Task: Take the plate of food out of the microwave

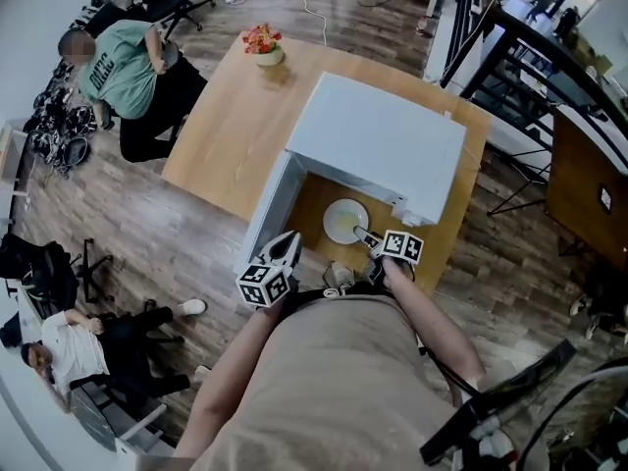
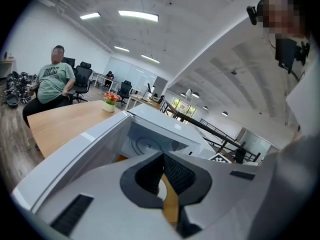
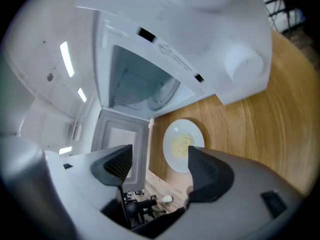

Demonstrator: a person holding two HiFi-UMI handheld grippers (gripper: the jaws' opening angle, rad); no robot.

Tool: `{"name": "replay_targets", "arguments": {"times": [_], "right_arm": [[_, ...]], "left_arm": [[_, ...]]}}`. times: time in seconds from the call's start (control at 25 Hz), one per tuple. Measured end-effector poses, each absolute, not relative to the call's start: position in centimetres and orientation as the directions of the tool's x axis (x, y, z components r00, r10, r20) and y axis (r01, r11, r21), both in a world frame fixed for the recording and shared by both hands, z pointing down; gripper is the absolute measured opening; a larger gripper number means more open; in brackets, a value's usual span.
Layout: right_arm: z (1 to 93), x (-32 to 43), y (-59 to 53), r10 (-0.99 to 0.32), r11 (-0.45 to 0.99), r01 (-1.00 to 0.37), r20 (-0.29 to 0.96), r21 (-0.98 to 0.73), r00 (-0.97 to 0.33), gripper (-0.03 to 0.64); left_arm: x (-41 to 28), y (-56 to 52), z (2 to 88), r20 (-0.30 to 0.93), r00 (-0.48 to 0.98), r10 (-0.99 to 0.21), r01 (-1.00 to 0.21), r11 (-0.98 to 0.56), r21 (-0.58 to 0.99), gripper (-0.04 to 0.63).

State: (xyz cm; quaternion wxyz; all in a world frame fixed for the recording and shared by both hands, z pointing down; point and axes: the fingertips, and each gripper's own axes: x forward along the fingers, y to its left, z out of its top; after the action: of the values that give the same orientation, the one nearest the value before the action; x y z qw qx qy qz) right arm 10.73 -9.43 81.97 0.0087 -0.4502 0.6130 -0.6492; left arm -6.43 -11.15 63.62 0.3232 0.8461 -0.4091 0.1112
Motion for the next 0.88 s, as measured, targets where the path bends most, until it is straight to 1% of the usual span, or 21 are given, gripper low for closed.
{"name": "replay_targets", "arguments": {"times": [0.16, 0.2, 0.32, 0.44, 0.48, 0.52, 0.56, 0.72, 0.88], "right_arm": [[74.9, 12.0, -10.8, -0.667, -0.045, -0.606, 0.476, -0.794, -0.573, 0.342], [73.2, 12.1, -11.0, -0.687, 0.002, -0.624, 0.452, -0.782, -0.569, 0.318], [68.4, 12.2, -11.6, -0.734, 0.138, -0.687, 0.393, -0.713, -0.555, 0.273], [64.2, 12.2, -12.2, -0.772, 0.241, -0.752, 0.349, -0.613, -0.532, 0.265], [63.0, 12.4, -12.4, -0.787, 0.262, -0.773, 0.336, -0.577, -0.517, 0.260], [61.7, 12.6, -12.4, -0.805, 0.275, -0.794, 0.323, -0.542, -0.498, 0.231], [60.5, 12.9, -12.5, -0.824, 0.283, -0.815, 0.307, -0.506, -0.477, 0.221], [55.5, 14.2, -12.1, -0.895, 0.277, -0.884, 0.234, -0.375, -0.380, 0.218], [51.6, 15.6, -10.4, -0.951, 0.210, -0.942, 0.168, -0.263, -0.259, 0.218]], "left_arm": [[-5.8, -11.6, 63.0, 0.427, 0.660, -0.618, -0.745, -0.469, 0.474, 0.003], [-5.7, -11.7, 62.7, 0.421, 0.664, -0.618, -0.742, -0.473, 0.476, 0.003], [-5.3, -12.0, 61.7, 0.397, 0.674, -0.623, -0.730, -0.481, 0.486, 0.003], [-4.8, -12.5, 60.6, 0.367, 0.683, -0.632, -0.717, -0.483, 0.502, 0.003], [-4.6, -12.7, 60.2, 0.357, 0.685, -0.634, -0.713, -0.485, 0.507, 0.003], [-4.4, -12.8, 59.9, 0.348, 0.689, -0.636, -0.707, -0.487, 0.512, 0.003], [-4.3, -12.9, 59.5, 0.339, 0.694, -0.635, -0.701, -0.490, 0.518, 0.003], [-3.8, -13.2, 58.0, 0.308, 0.720, -0.621, -0.672, -0.515, 0.532, 0.003], [-4.2, -13.2, 56.6, 0.283, 0.745, -0.604, -0.644, -0.544, 0.537, 0.003]]}}
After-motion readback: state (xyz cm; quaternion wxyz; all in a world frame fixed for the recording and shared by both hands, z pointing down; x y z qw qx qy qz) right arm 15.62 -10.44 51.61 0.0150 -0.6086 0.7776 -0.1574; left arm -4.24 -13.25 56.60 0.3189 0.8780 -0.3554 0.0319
